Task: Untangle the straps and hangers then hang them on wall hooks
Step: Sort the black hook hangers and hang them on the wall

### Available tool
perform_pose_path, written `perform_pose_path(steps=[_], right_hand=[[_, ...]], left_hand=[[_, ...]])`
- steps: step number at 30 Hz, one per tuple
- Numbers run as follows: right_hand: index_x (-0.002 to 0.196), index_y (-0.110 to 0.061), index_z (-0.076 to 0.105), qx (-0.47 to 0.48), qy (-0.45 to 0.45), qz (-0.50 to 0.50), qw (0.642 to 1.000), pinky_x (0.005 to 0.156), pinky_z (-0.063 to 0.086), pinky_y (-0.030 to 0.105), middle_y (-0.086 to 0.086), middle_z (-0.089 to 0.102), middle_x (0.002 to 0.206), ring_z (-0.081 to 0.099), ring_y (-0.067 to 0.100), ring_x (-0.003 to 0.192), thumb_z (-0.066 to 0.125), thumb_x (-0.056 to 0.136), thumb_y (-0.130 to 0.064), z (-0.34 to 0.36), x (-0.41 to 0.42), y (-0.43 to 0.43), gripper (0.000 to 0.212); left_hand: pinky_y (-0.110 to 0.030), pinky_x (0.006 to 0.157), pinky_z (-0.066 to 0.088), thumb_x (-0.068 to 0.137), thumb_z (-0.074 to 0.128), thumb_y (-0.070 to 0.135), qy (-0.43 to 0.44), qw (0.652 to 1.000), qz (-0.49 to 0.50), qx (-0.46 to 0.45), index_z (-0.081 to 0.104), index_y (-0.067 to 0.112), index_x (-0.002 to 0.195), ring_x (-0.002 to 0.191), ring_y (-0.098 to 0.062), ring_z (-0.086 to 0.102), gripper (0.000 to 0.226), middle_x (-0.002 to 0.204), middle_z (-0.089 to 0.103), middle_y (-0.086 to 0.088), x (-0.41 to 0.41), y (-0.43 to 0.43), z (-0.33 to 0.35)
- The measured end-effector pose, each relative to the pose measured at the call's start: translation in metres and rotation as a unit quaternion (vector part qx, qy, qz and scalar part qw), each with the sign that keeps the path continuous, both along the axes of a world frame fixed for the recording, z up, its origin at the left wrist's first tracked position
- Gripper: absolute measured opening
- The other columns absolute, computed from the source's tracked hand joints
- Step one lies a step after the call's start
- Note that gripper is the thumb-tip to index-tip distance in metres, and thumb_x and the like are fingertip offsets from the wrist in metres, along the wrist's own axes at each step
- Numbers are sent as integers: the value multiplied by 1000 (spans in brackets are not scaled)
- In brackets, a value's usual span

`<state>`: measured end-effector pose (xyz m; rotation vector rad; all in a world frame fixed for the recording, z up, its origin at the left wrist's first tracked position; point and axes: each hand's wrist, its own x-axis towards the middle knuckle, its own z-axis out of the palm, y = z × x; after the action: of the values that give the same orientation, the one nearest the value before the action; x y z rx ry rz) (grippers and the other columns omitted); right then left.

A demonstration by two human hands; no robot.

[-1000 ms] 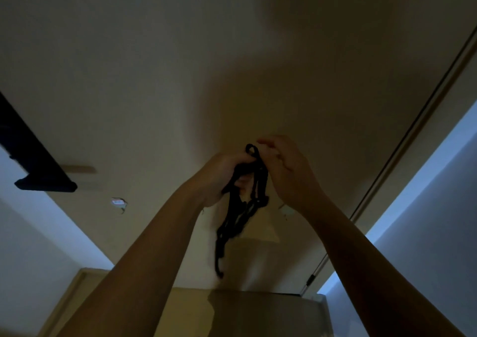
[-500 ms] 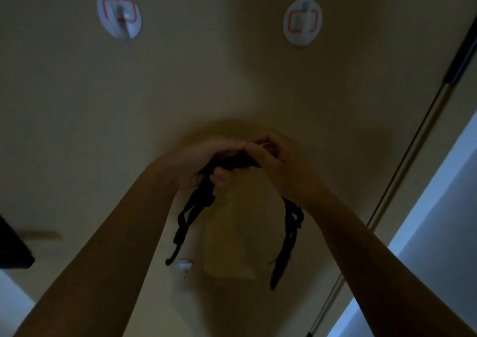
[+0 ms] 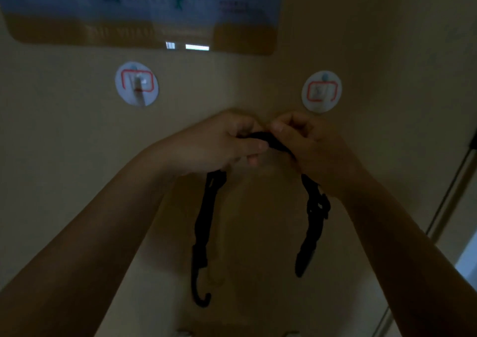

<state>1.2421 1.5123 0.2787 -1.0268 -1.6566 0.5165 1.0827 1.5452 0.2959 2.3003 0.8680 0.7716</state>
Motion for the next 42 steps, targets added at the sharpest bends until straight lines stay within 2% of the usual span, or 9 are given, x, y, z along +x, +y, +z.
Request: perform_pose_path(steps=[3,7,10,16,20,25,30,36,42], right_hand=[[74,-18,58,-22,-8,39,999,37,32,6,-15,53,40,45,-4,34,54,89,-18,23,6,-1,15],[75,-19,62,-5,4,86,996,35,31,12,-9,53,46,39,0,35,63,71,-28,58,17,2,10],[76,-19,62,58,-54,79,994,43,39,13,-9,55,51,46,1,42,65,78,-19,91,21,3,3],[69,-18,55,181,-184,-21,966,50,43,10,-6,53,56,50,3,50,52,91,-13,158,28,-2,23],[72,-17,57,236,-175,-51,954,53,44,10,-3,54,62,51,4,55,52,92,-13,199,37,3,21],[70,-13,56,272,-123,-48,953,58,43,16,1,54,64,52,10,59,51,92,-12,259,47,13,22],[69,-12,55,329,-87,-41,940,54,47,18,3,53,63,50,11,54,51,92,-10,319,60,24,23],[76,-13,60,383,-63,-82,918,53,49,19,3,57,66,53,8,48,53,92,-15,377,85,33,17],[89,-8,67,458,-41,-151,875,64,45,25,3,58,68,52,10,57,55,91,-16,428,101,36,14]], left_hand=[[-24,51,39,91,53,22,16,996,2,91,59,12,68,50,-9,48,26,54,57,6,-1,2,24],[-14,48,39,90,53,24,10,991,-15,135,60,14,72,46,0,48,22,46,54,12,0,5,63],[-14,47,42,88,56,23,6,991,-14,136,62,4,79,45,-1,50,22,46,55,8,1,8,97],[-13,45,43,89,55,15,-68,988,-26,140,60,13,83,40,0,48,9,44,57,9,10,9,161],[-6,49,36,88,58,20,-83,911,23,404,55,20,76,54,6,53,12,57,58,13,25,21,197],[-23,69,34,87,50,25,-133,774,68,615,65,7,97,82,-14,56,25,90,67,-9,42,31,244],[-27,71,31,85,43,25,-162,720,107,666,67,6,100,91,-27,58,34,97,67,-14,66,37,303],[-16,59,33,89,56,21,-255,713,133,640,62,11,96,80,-11,50,13,85,55,4,100,43,365],[-19,66,33,86,59,21,-352,684,146,623,67,11,92,82,-10,51,14,90,60,0,136,47,414]])
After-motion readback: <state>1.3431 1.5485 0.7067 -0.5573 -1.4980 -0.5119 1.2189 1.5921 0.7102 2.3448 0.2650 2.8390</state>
